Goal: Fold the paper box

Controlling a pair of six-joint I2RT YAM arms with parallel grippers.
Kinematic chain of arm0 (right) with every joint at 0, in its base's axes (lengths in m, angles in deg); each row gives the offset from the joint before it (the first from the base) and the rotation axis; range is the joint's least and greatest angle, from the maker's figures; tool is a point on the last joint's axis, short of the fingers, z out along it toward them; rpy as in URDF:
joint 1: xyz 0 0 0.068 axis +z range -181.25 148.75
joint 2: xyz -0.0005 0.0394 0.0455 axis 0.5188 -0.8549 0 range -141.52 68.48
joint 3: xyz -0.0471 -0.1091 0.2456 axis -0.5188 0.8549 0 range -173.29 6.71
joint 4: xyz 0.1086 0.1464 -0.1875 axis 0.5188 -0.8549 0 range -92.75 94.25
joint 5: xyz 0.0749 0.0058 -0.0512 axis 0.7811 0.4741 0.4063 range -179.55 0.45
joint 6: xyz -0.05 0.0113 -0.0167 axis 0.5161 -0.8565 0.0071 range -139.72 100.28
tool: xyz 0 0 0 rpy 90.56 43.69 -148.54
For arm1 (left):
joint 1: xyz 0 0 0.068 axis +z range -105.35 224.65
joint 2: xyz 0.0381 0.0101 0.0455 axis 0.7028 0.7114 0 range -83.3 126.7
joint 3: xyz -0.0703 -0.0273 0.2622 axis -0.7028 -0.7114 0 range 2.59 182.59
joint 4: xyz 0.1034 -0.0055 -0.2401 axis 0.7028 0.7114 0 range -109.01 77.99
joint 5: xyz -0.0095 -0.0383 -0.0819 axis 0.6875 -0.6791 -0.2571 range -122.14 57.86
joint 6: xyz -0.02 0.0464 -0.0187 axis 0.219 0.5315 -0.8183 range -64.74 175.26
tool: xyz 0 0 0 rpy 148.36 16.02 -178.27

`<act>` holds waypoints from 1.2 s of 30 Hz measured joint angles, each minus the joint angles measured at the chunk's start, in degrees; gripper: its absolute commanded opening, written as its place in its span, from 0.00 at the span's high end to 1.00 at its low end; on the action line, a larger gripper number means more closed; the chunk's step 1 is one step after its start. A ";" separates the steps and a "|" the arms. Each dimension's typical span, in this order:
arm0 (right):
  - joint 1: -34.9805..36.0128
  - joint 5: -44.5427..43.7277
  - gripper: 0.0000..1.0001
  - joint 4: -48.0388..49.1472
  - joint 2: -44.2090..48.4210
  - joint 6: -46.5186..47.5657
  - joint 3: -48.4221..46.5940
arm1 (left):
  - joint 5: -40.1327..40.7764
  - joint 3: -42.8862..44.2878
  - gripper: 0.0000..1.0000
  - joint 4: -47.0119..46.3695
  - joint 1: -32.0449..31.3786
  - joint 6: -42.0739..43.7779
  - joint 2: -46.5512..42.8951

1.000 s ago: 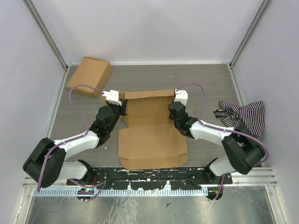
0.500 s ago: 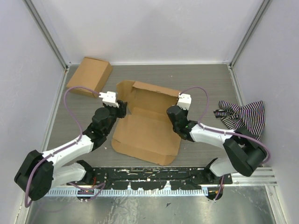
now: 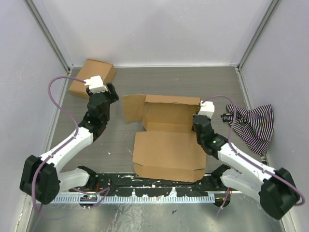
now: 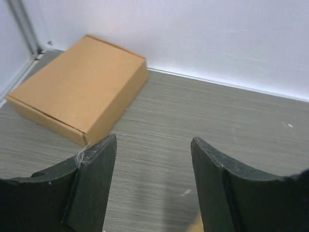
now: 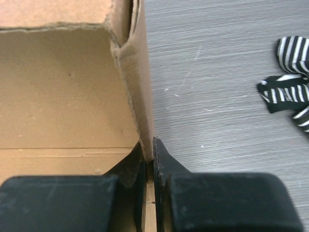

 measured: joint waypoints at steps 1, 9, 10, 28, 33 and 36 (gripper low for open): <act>-1.44 0.85 0.99 -0.85 1.86 -0.02 0.48 | 0.02 0.92 0.33 0.35 1.49 -0.74 1.14; -7.48 6.03 0.99 -3.65 7.32 -0.31 1.77 | -8.04 4.72 0.44 2.58 12.90 -7.43 13.22; -7.61 6.73 0.99 -3.91 7.32 -0.28 1.77 | -10.08 5.05 0.44 2.25 13.44 -7.89 15.08; -9.97 11.80 0.99 -4.66 8.76 -0.26 1.79 | -38.80 -2.56 0.55 -27.69 12.90 -17.88 31.04; -10.01 12.44 0.99 -4.55 7.69 -0.26 1.79 | -45.18 -6.14 0.54 -33.33 11.13 -20.65 30.08; -10.01 12.72 0.99 -4.55 6.99 -0.26 1.79 | -49.44 -7.61 0.54 -35.23 9.68 -21.68 28.57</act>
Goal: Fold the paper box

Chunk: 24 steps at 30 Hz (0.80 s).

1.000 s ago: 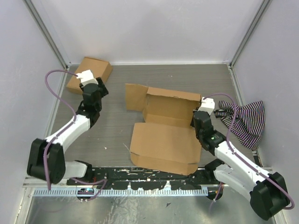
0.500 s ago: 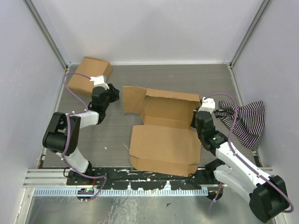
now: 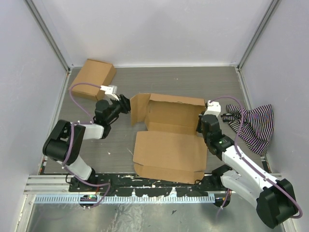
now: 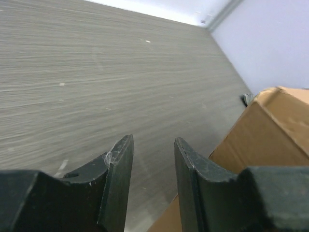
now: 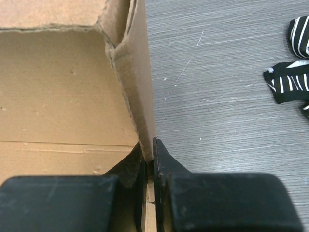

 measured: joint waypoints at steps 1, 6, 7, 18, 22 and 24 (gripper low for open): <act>0.00 0.11 0.99 0.04 -0.13 0.00 0.00 | -1.33 -0.50 0.53 -0.48 -0.35 -0.31 -0.59; 0.00 0.39 0.99 0.39 -0.66 0.00 -0.02 | -8.37 -3.15 0.53 -2.95 -1.90 -2.69 -4.31; 0.00 0.39 0.99 0.42 -0.85 0.00 -0.02 | -9.40 -3.48 0.53 -3.17 -2.12 -3.06 -4.98; -0.26 0.52 0.99 0.42 -2.69 0.00 -0.02 | -12.57 -6.88 0.42 2.95 -12.50 0.46 -14.01; -0.26 1.33 0.99 0.42 -2.67 0.02 -0.02 | -11.34 -6.71 0.45 5.57 -13.84 2.84 -11.72; -0.26 1.92 0.99 0.37 -2.56 0.04 -0.02 | -10.27 -6.14 0.46 6.54 -13.86 3.39 -9.49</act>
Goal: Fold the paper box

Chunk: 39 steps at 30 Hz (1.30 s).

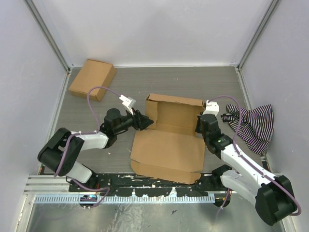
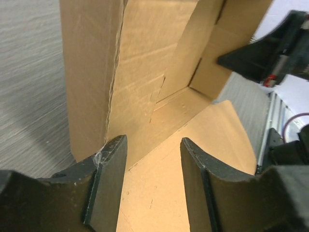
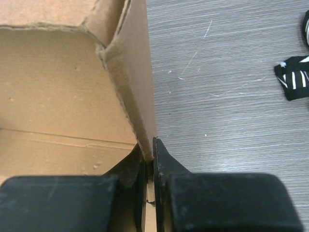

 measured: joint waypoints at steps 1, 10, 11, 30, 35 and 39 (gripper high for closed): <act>0.00 0.31 0.99 0.02 0.15 0.00 0.00 | 0.68 0.35 0.47 0.39 0.00 0.17 1.05; -0.09 2.95 0.99 0.07 0.76 0.02 0.00 | 11.56 3.21 0.49 5.75 -1.22 3.23 2.19; -0.11 2.99 0.99 0.07 0.72 0.02 0.00 | 13.05 3.30 0.49 6.78 -1.62 4.02 1.57; -0.11 2.99 0.99 0.31 -2.97 0.00 -0.83 | 32.41 -1.38 0.34 22.34 -2.43 13.68 -25.64; -0.11 3.02 0.99 0.13 -3.28 0.04 -1.60 | 42.10 -3.45 0.32 25.33 1.36 14.21 -27.82; -0.11 3.06 0.99 0.00 -3.28 0.04 -1.70 | 46.93 -3.72 0.31 24.76 6.80 12.24 -30.05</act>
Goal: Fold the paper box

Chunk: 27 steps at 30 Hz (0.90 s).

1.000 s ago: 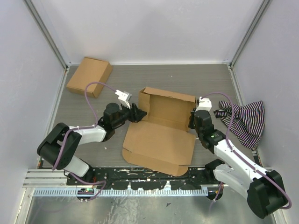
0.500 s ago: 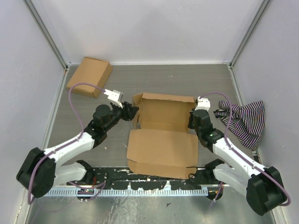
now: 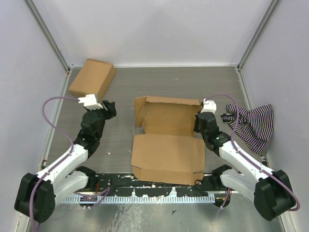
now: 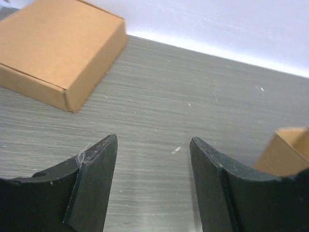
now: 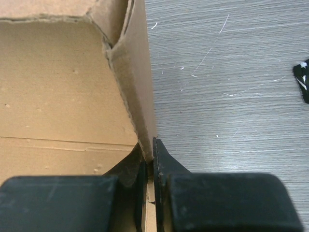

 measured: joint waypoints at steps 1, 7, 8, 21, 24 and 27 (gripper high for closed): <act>0.00 0.09 0.99 0.00 -0.02 0.00 0.00 | 0.59 0.20 0.31 -0.44 1.44 -0.70 -0.02; -0.02 0.61 0.99 0.02 -0.35 0.00 -0.04 | -3.76 10.95 0.37 -1.36 7.63 -4.22 16.44; -0.13 0.81 0.99 0.00 -0.42 0.00 -0.04 | -6.23 13.25 0.37 -2.38 8.02 -4.76 21.40; -0.66 2.89 0.99 -0.02 -1.81 0.63 -1.57 | -37.77 10.93 0.42 -19.82 8.15 -17.64 38.53; -0.79 2.91 0.99 -0.02 -2.03 1.01 -1.55 | -43.67 7.37 0.43 -26.73 8.09 -22.75 38.56; -1.03 2.93 0.99 0.00 -2.03 1.22 -1.57 | -48.09 4.85 0.42 -33.11 7.58 -27.58 39.21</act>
